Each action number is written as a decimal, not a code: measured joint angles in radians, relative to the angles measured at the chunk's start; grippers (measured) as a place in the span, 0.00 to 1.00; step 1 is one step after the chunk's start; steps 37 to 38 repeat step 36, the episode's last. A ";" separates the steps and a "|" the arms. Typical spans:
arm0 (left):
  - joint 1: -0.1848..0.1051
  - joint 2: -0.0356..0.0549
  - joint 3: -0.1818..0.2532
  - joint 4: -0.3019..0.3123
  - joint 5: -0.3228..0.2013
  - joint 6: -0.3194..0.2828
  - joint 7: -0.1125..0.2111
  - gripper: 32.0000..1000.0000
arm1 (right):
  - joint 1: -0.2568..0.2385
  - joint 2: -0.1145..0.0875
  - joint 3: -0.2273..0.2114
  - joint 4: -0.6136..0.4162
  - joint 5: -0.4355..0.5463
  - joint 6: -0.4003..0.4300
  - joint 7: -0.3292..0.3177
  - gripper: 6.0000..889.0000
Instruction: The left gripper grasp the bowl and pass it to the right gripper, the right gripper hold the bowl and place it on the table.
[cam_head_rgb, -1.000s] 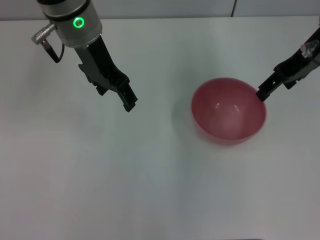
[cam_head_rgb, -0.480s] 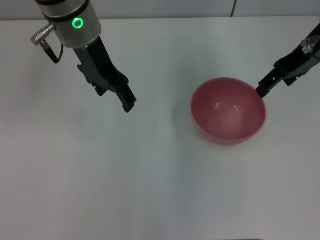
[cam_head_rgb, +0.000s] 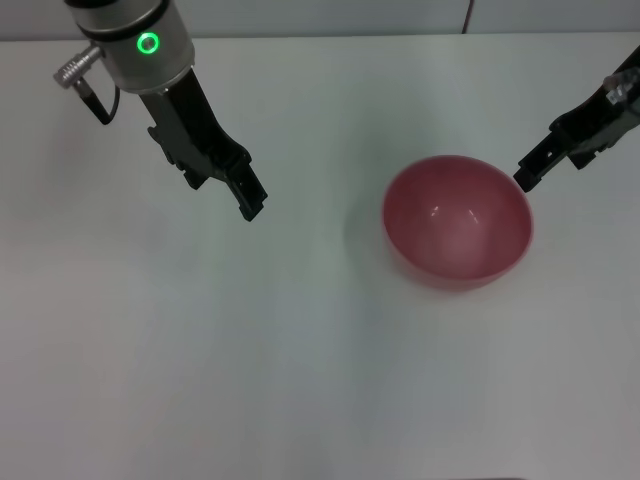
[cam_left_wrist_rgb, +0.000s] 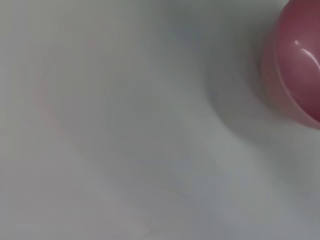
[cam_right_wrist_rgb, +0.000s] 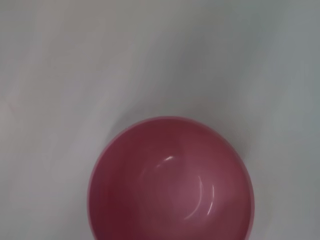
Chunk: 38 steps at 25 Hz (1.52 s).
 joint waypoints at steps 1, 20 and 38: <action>0.000 0.0006 0.000 0.000 0.000 0.000 0.000 0.86 | 0.000 0.000 0.000 0.000 0.000 0.000 0.000 0.98; 0.000 0.0007 0.000 -0.001 0.000 0.000 0.004 0.86 | 0.001 -0.004 0.000 -0.012 -0.001 0.003 0.001 0.98; 0.000 0.0006 0.000 -0.003 0.000 0.000 0.004 0.86 | 0.001 -0.003 0.000 -0.012 -0.003 0.000 0.001 0.98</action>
